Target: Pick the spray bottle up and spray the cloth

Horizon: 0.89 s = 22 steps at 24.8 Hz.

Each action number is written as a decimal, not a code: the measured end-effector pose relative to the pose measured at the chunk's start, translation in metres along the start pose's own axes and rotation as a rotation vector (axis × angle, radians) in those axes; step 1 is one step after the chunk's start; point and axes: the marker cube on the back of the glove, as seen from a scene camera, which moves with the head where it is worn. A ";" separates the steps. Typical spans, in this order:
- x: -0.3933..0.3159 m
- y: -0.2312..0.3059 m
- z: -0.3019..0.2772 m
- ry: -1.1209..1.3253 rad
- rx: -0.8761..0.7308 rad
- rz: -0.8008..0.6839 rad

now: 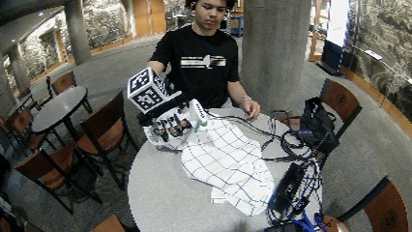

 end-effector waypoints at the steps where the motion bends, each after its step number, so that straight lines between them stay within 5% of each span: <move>1: 0.000 0.001 -0.001 -0.022 0.016 -0.010; 13: -0.061 0.035 -0.023 -0.554 0.360 -0.360; 18: -0.121 0.038 0.008 -0.678 0.398 -0.587; 22: -0.162 0.033 0.055 -0.708 0.299 -0.635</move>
